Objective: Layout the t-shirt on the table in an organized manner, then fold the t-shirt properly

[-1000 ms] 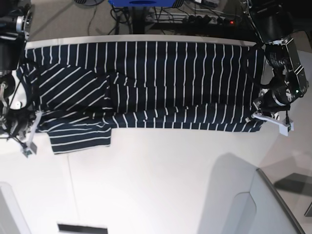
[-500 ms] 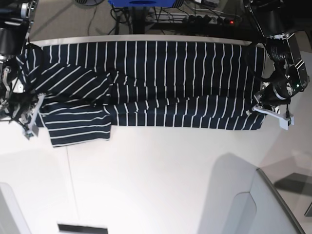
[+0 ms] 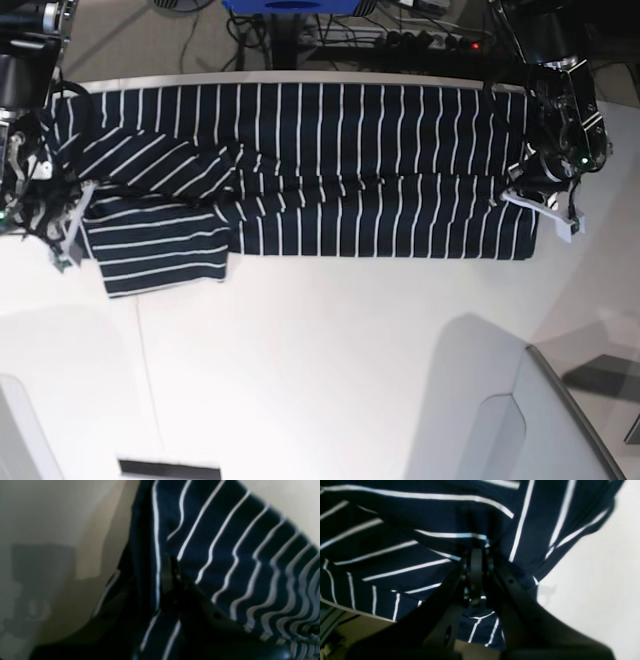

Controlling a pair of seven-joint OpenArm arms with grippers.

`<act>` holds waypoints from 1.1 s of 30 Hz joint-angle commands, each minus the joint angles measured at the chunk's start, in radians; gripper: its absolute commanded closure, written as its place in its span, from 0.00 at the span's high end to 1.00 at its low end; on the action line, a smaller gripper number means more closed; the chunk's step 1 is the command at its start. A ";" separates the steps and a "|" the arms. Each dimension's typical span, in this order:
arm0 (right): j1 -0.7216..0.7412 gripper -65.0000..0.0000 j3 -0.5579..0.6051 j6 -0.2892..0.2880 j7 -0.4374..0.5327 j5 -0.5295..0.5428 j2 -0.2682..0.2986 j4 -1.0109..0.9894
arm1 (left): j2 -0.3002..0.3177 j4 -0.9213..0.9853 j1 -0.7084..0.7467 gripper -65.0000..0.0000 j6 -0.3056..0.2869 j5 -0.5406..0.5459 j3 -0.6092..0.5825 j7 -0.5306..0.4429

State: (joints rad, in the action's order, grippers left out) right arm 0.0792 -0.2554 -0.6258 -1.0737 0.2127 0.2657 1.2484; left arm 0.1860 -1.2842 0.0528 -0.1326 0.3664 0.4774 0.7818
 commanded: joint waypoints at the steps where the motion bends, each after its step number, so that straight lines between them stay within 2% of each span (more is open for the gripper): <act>1: 0.018 0.01 -0.005 0.002 0.003 -0.002 0.019 0.011 | 0.014 -0.008 -0.014 0.00 -0.003 0.004 -0.016 -0.035; 3: 0.018 0.02 -0.006 0.004 0.003 -0.002 0.019 0.011 | 0.014 -0.005 -0.011 0.00 -0.003 0.001 -0.042 -0.057; 5: 0.018 0.09 -0.006 0.004 0.003 -0.002 0.019 0.018 | 0.014 -0.005 -0.011 0.00 -0.003 0.001 -0.055 -0.060; 11: 0.018 0.55 -0.008 0.004 -0.003 0.000 0.019 0.041 | 0.014 -0.008 -0.018 0.00 -0.003 0.001 -0.053 -0.060; 13: 0.015 0.65 -0.009 0.005 -0.010 0.000 0.019 0.081 | 0.019 -0.008 -0.020 0.00 -0.003 0.001 -0.052 -0.058; 15: 0.004 0.70 -0.061 0.007 -0.047 0.000 0.007 0.143 | 0.020 -0.008 -0.017 0.00 -0.002 0.001 -0.047 -0.055; 16: 0.001 0.71 -0.104 0.007 -0.067 -0.002 -0.021 0.187 | 0.020 -0.010 -0.014 0.00 0.000 0.001 -0.045 -0.055; 19: -0.002 0.72 -0.155 0.007 -0.116 -0.005 -0.049 0.305 | 0.020 -0.013 -0.011 0.00 0.000 0.001 -0.045 -0.054; 22: 0.031 0.72 -0.109 0.007 -0.084 -0.005 -0.050 0.304 | 0.020 -0.010 -0.011 0.31 0.000 0.001 -0.044 -0.055; 25: 0.115 0.72 -0.061 0.007 0.057 -0.005 -0.042 0.144 | 0.037 -0.007 -0.017 0.58 0.000 0.001 -0.036 -0.057; 26: 0.156 0.72 -0.054 0.007 0.103 -0.005 -0.039 0.061 | 0.037 -0.005 -0.020 0.65 0.000 0.003 -0.015 -0.057; 28: 0.242 0.72 -0.049 0.007 0.178 -0.005 -0.018 -0.137 | 0.037 -0.005 -0.021 0.73 0.000 0.004 0.067 -0.057; 33: 0.380 0.72 -0.048 0.007 0.367 -0.005 0.013 -0.454 | 0.048 -0.013 -0.009 0.73 -0.003 0.003 0.283 -0.052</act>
State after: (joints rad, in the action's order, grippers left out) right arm 0.4282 -0.3035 -0.6136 -0.7132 0.1940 0.2676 0.7746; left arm 0.2192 -1.2755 0.0525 -0.1310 0.3660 0.7628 0.7444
